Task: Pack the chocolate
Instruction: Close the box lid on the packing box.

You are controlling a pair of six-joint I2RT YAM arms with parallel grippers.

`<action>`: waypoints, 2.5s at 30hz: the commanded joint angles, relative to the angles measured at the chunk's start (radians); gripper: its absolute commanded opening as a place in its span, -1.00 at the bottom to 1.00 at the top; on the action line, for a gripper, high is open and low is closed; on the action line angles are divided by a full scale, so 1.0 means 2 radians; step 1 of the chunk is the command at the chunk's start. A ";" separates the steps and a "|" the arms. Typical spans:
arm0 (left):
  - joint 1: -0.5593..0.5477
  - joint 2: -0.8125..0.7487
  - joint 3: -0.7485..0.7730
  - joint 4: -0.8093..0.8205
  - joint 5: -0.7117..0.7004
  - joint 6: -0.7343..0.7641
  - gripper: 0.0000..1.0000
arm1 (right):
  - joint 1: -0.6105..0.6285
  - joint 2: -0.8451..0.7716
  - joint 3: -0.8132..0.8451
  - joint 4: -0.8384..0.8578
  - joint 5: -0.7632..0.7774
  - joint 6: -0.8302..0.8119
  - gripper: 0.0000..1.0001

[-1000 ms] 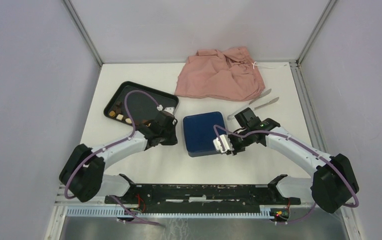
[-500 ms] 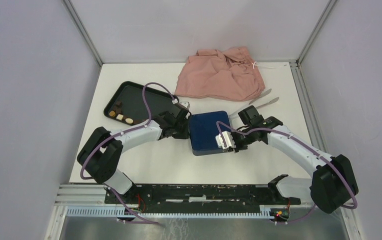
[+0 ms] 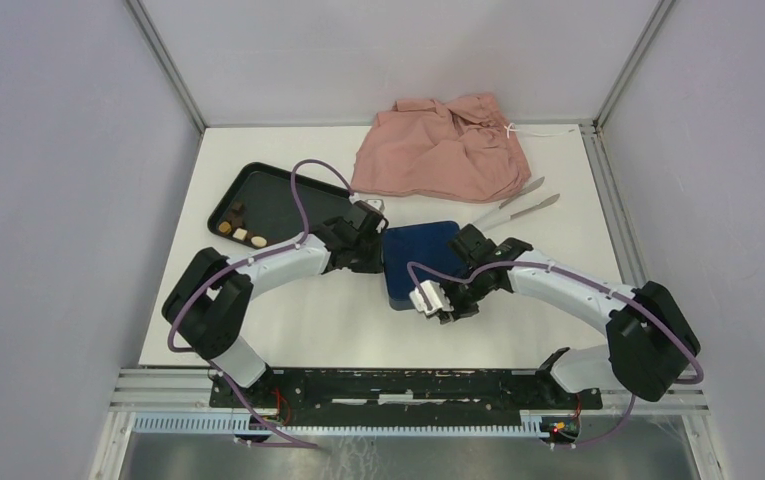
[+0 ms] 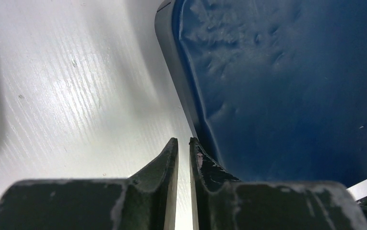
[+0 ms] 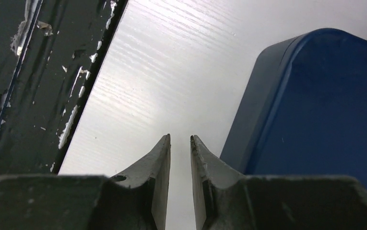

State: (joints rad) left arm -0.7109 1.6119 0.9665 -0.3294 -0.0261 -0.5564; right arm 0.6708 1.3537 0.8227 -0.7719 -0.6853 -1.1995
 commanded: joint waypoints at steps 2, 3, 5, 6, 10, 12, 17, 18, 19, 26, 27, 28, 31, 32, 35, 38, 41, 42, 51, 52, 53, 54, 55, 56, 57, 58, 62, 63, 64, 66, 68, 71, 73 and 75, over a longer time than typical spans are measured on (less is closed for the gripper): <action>-0.005 0.009 0.024 0.005 -0.003 0.019 -0.58 | 0.016 0.018 0.018 0.055 0.053 0.077 -0.45; -0.006 0.011 0.025 0.005 -0.003 0.019 -0.58 | 0.015 0.017 0.018 0.062 0.063 0.087 -0.44; -0.006 0.015 0.027 0.005 -0.002 0.019 -0.57 | 0.013 0.012 0.014 0.076 0.085 0.100 -0.42; -0.006 0.017 0.027 0.005 -0.002 0.019 -0.57 | 0.010 0.011 0.012 0.081 0.092 0.105 -0.41; -0.006 0.018 0.028 0.006 -0.004 0.021 -0.55 | -0.010 0.008 0.012 0.085 0.106 0.114 -0.41; -0.006 0.016 0.028 0.006 -0.007 0.021 -0.55 | -0.019 0.003 0.012 0.082 0.105 0.110 -0.41; -0.006 0.007 0.028 0.005 -0.013 0.022 -0.50 | -0.037 -0.006 0.015 0.060 0.090 0.083 -0.40; -0.006 0.005 0.028 0.005 -0.014 0.023 -0.48 | -0.039 -0.007 0.018 0.046 0.078 0.070 -0.40; -0.006 0.002 0.027 0.004 -0.014 0.023 -0.46 | -0.041 -0.007 0.025 0.029 0.060 0.055 -0.40; -0.006 -0.005 0.025 -0.001 -0.012 0.028 -0.44 | -0.081 -0.024 0.069 -0.072 -0.051 -0.025 -0.38; -0.006 -0.003 0.027 -0.002 -0.012 0.030 -0.44 | -0.091 -0.033 0.070 -0.070 -0.061 -0.023 -0.34; -0.005 0.001 0.028 -0.002 -0.011 0.031 -0.44 | -0.098 -0.037 0.069 -0.068 -0.064 -0.019 -0.32; -0.006 0.011 0.037 -0.004 -0.007 0.032 -0.44 | -0.118 -0.046 0.061 -0.029 -0.057 0.027 -0.31; -0.006 0.015 0.041 -0.004 -0.005 0.032 -0.44 | -0.123 -0.048 0.055 -0.006 -0.045 0.048 -0.31; -0.006 0.025 0.052 -0.007 0.001 0.033 -0.44 | -0.136 -0.056 0.034 0.068 0.007 0.128 -0.30; -0.006 0.029 0.058 -0.009 0.004 0.032 -0.44 | -0.154 -0.060 0.020 0.128 0.058 0.200 -0.31; -0.006 0.030 0.056 -0.009 0.001 0.033 -0.44 | -0.177 -0.067 0.001 0.191 0.133 0.271 -0.31; -0.006 0.030 0.056 -0.009 0.001 0.033 -0.44 | -0.183 -0.070 -0.008 0.210 0.164 0.288 -0.31; -0.006 0.043 0.062 -0.005 0.005 0.038 -0.44 | -0.221 0.001 -0.014 0.233 0.195 0.358 -0.60; -0.006 0.045 0.063 -0.004 0.006 0.038 -0.44 | -0.221 0.016 -0.009 0.225 0.184 0.365 -0.64; -0.006 0.047 0.063 -0.003 0.007 0.039 -0.44 | -0.221 0.026 -0.007 0.224 0.170 0.371 -0.65; -0.006 0.050 0.064 -0.001 0.010 0.039 -0.44 | -0.221 0.036 -0.006 0.223 0.154 0.375 -0.68; -0.006 0.053 0.065 0.002 0.011 0.040 -0.44 | -0.220 0.046 -0.006 0.222 0.124 0.379 -0.70; -0.006 0.056 0.067 0.008 0.022 0.041 -0.44 | -0.217 0.055 -0.005 0.219 0.086 0.382 -0.71; -0.007 0.061 0.069 0.012 0.034 0.041 -0.44 | -0.209 0.067 -0.003 0.212 0.057 0.383 -0.73; -0.009 0.065 0.073 0.014 0.043 0.040 -0.45 | -0.203 0.077 0.003 0.201 0.020 0.382 -0.74; -0.019 0.079 0.086 0.014 0.048 0.036 -0.45 | -0.187 0.083 0.008 0.195 -0.025 0.387 -0.77; -0.019 0.081 0.087 0.014 0.048 0.034 -0.45 | -0.187 0.080 0.007 0.198 -0.019 0.388 -0.77; -0.020 0.081 0.086 0.014 0.046 0.034 -0.45 | -0.187 0.076 0.006 0.199 -0.008 0.388 -0.76; -0.020 0.082 0.086 0.011 0.040 0.035 -0.44 | -0.193 0.069 0.007 0.200 0.029 0.389 -0.75; -0.020 0.082 0.086 0.005 0.031 0.037 -0.44 | -0.203 0.062 0.010 0.198 0.065 0.384 -0.74; -0.019 0.082 0.085 -0.002 0.021 0.039 -0.43 | -0.221 0.037 0.011 0.194 0.114 0.362 -0.70; -0.019 0.080 0.084 -0.007 0.015 0.041 -0.43 | -0.232 0.012 0.008 0.198 0.147 0.343 -0.63; -0.018 0.079 0.083 -0.009 0.015 0.042 -0.43 | -0.241 -0.014 0.003 0.201 0.165 0.319 -0.53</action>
State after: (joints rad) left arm -0.7338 1.7737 1.0904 -0.3927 -0.0193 -0.5137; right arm 0.2195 1.4334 0.7967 -0.4164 -0.4480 -0.4782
